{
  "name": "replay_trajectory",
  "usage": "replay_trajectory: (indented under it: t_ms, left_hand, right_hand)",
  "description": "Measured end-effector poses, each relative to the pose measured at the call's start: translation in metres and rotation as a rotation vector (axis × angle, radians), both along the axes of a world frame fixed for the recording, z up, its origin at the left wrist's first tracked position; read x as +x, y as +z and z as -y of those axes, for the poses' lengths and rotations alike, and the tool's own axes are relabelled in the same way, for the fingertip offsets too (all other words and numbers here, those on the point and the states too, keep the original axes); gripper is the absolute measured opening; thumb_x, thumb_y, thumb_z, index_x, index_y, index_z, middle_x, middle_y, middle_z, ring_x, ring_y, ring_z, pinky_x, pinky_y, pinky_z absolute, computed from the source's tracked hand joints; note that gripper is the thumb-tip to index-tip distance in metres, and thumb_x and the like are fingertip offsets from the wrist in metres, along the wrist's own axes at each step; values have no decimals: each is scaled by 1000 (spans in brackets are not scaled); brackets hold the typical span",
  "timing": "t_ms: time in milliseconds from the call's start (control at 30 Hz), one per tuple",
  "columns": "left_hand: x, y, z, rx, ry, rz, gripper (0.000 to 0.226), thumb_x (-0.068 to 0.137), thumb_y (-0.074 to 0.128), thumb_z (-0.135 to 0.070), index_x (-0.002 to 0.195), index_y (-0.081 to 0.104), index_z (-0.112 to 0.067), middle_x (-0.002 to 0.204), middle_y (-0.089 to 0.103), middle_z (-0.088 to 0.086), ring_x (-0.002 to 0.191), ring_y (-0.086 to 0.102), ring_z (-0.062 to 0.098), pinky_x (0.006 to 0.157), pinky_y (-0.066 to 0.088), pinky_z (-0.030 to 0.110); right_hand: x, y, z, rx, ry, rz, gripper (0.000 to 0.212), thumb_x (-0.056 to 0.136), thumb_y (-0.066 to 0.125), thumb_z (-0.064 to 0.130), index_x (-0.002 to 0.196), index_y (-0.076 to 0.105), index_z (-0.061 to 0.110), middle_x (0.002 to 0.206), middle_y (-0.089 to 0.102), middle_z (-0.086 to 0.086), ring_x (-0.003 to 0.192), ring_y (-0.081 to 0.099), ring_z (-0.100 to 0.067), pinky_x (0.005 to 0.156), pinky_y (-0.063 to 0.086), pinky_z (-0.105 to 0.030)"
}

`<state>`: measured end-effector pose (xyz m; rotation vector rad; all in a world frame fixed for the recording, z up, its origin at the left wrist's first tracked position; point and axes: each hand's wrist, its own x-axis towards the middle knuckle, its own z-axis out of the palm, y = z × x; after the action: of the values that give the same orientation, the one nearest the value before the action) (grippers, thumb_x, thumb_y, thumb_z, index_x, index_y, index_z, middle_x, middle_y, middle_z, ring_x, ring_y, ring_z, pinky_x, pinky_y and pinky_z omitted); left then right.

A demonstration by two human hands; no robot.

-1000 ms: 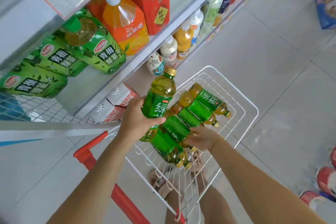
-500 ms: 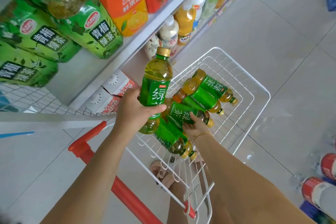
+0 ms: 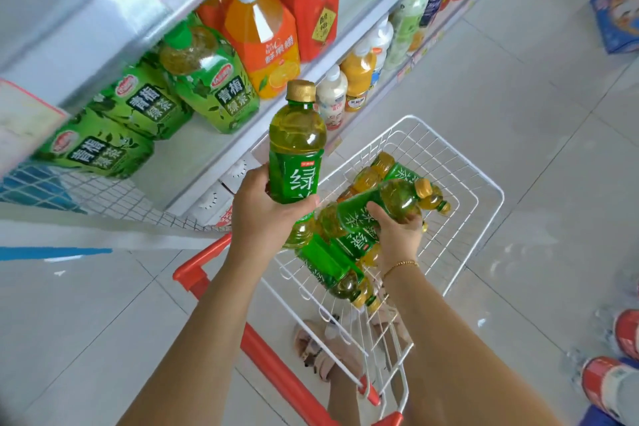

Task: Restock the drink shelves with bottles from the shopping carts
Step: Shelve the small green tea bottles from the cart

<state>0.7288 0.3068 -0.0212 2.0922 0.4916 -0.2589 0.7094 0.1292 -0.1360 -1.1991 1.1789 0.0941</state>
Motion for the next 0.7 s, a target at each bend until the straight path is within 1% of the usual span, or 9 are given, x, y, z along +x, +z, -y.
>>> replay_trajectory:
  t_ms: [100, 167, 233, 333, 433, 500, 600, 633, 700]
  left_hand:
    - [-2, 28, -2, 1, 29, 132, 46, 60, 84, -22, 99, 58, -23, 98, 65, 0, 85, 63, 12, 71, 53, 33]
    - [-5, 51, -7, 7, 57, 226, 52, 57, 84, -29, 100, 57, -24, 99, 64, -1, 86, 63, 14, 76, 55, 38]
    - [-8, 77, -14, 15, 105, 315, 58, 52, 81, -39, 103, 57, -25, 100, 62, -5, 89, 62, 10, 79, 54, 37]
    - [-13, 116, -30, 15, 212, 483, 58, 52, 82, -36, 103, 56, -25, 97, 58, -11, 89, 58, 1, 85, 53, 35]
    - [-12, 147, -51, 71, 300, 643, 64, 53, 84, -34, 109, 54, -25, 104, 61, -1, 95, 61, 14, 87, 53, 39]
    - [-9, 159, -66, 85, 339, 719, 64, 57, 85, -30, 112, 54, -22, 108, 61, 2, 99, 62, 17, 90, 52, 40]
    - [0, 175, -79, -5, 407, 773, 59, 58, 83, -31, 110, 54, -30, 114, 61, 5, 107, 60, 17, 94, 50, 41]
    - [3, 178, -81, -26, 417, 784, 58, 59, 83, -32, 111, 56, -28, 114, 61, 4, 109, 59, 17, 95, 50, 41]
    - [6, 183, -82, -21, 426, 795, 61, 61, 83, -28, 114, 58, -14, 110, 61, 1, 107, 59, 11, 94, 51, 39]
  right_hand:
    - [9, 72, -2, -221, 286, 211, 59, 60, 86, 17, 105, 49, 18, 101, 63, -2, 88, 64, -12, 83, 55, -31]
    - [16, 121, -6, -323, 415, 416, 55, 60, 86, 14, 100, 49, 19, 99, 62, -1, 86, 62, -6, 78, 54, -21]
    - [23, 167, -11, -337, 495, 645, 55, 61, 85, 5, 97, 47, 22, 97, 58, 0, 85, 60, -1, 74, 50, -11]
    - [33, 224, -24, -301, 568, 912, 62, 61, 83, -1, 98, 44, 28, 99, 56, 3, 94, 61, -13, 80, 52, -17]
    - [45, 264, -46, -263, 611, 1105, 66, 59, 83, -4, 100, 42, 30, 98, 55, 18, 92, 57, -5, 81, 50, -18]
    - [55, 282, -65, -253, 644, 1189, 63, 60, 83, -1, 98, 43, 30, 95, 56, 25, 88, 55, 2, 78, 49, -16]
    - [68, 305, -97, -236, 698, 1218, 59, 62, 83, 1, 95, 43, 29, 89, 53, 20, 80, 52, 6, 71, 47, -15]
    - [72, 311, -107, -242, 714, 1217, 59, 63, 83, 1, 95, 43, 30, 89, 52, 19, 80, 52, 5, 71, 48, -17]
    - [78, 319, -121, -263, 740, 1224, 58, 64, 83, 4, 97, 43, 31, 92, 53, 18, 84, 55, -2, 76, 52, -26]
